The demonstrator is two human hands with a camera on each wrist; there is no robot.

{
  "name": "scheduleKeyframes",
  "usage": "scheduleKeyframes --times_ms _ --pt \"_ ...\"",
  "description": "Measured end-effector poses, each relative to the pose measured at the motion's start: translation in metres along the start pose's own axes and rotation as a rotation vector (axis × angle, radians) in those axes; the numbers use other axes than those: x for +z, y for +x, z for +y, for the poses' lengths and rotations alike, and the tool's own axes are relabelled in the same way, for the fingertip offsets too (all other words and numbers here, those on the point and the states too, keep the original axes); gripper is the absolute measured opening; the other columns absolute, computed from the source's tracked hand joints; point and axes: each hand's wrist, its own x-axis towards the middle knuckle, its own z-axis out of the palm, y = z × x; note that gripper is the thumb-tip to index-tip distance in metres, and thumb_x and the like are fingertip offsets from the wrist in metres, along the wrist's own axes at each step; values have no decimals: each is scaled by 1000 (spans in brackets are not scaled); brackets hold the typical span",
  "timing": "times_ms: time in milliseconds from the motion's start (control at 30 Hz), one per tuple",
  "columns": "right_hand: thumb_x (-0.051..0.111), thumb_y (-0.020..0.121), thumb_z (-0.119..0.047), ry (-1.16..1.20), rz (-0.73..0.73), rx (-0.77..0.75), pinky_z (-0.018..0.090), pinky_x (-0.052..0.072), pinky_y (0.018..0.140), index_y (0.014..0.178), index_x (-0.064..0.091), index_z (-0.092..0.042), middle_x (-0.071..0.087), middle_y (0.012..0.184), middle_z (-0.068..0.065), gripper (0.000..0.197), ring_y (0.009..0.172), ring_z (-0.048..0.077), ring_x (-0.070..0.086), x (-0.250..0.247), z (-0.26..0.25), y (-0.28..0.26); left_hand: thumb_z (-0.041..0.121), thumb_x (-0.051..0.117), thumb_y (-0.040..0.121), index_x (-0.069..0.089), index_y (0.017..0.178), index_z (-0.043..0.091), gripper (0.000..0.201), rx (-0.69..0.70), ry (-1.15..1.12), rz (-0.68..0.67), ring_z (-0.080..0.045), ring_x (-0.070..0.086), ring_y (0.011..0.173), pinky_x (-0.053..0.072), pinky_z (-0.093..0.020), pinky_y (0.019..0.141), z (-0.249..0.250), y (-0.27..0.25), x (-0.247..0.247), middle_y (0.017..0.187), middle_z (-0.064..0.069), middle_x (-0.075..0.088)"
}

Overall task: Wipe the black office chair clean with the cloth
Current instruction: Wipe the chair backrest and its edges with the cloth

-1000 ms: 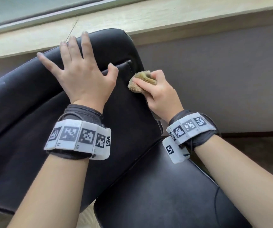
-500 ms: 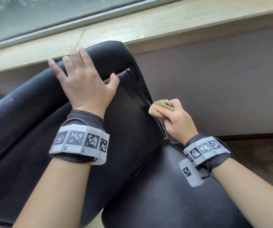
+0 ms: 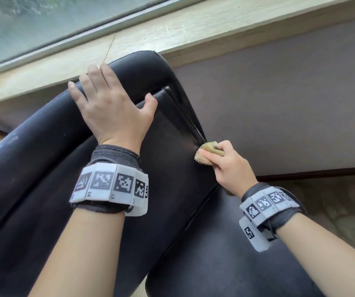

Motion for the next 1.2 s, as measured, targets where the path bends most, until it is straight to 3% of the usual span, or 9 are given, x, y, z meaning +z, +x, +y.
scheduleKeyframes --times_ms 133,233,400,500,633,867,933,1067,1200 --pt "50 71 -4 87 116 6 38 53 53 111 67 -24 51 98 13 48 77 32 60 -20 -19 26 52 49 82 25 141 -5 85 -7 -9 2 -40 28 131 8 -51 113 -3 -3 1 143 -26 30" --pt "50 73 -4 91 174 -52 35 50 55 115 66 -22 52 102 16 49 81 34 60 -22 -35 53 51 50 82 25 141 -5 85 -15 -20 3 -41 27 132 8 -51 113 -2 -3 1 143 -26 29" --pt "56 66 3 43 101 -48 35 50 43 113 66 -21 53 99 16 54 76 34 60 5 -19 36 51 49 83 25 141 -4 84 -19 -26 -3 -39 26 132 7 -50 114 -5 -1 1 144 -24 29" --pt "62 65 6 -5 27 -23 34 48 38 112 66 -24 46 101 6 56 74 33 59 11 9 0 51 49 82 24 141 -4 85 -4 -16 -7 -39 26 132 7 -50 113 -5 -3 2 144 -24 29" --pt "69 64 8 -15 -72 84 37 50 44 106 70 -25 53 96 14 54 73 36 62 3 18 -16 52 48 83 22 142 -4 86 6 5 -5 -40 26 133 7 -49 114 -5 -5 2 144 -25 28" --pt "45 77 -10 155 212 -13 40 56 66 116 66 -20 51 103 17 46 93 35 60 -15 -27 45 54 49 82 21 143 -3 88 21 16 1 -39 25 133 8 -48 114 -8 -5 4 144 -25 27" --pt "48 77 -6 135 220 -55 41 56 62 118 64 -21 50 104 16 47 90 35 60 -5 -35 51 54 48 83 20 144 -2 87 34 14 3 -40 26 133 9 -48 113 -10 -5 4 144 -26 28" --pt "40 75 -11 110 202 -24 35 54 53 119 58 -28 39 107 1 50 87 32 60 19 -18 26 52 46 84 22 145 2 84 60 10 32 -42 29 131 13 -49 112 -16 -4 8 141 -29 31" --pt "54 67 1 29 50 56 38 53 45 114 64 -27 44 103 5 56 79 33 61 18 6 -3 52 49 84 22 146 4 83 60 5 13 -43 27 131 12 -48 112 -17 -6 9 142 -29 29"
